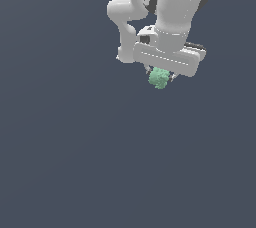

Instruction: Pick up the object and move it to a goal position.

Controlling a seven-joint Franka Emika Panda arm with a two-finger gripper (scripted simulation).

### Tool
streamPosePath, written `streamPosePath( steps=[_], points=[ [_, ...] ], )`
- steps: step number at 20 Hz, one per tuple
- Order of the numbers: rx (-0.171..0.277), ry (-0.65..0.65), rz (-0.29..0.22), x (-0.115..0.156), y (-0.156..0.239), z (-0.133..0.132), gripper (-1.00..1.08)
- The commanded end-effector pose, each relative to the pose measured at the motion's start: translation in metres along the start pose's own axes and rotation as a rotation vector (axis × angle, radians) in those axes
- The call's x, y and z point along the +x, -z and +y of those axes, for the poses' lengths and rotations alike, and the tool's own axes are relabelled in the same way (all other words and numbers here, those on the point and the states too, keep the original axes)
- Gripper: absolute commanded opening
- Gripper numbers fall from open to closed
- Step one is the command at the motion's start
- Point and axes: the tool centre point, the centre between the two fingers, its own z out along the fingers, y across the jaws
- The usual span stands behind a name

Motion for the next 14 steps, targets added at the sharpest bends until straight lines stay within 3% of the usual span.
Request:
streamPosePath(
  steps=[1, 14],
  points=[
    [-0.001, -0.001, 0.000, -0.010, 0.025, -0.018, -1.00],
    [0.002, 0.000, -0.002, -0.040, 0.108, -0.083, -1.00]
  ],
)
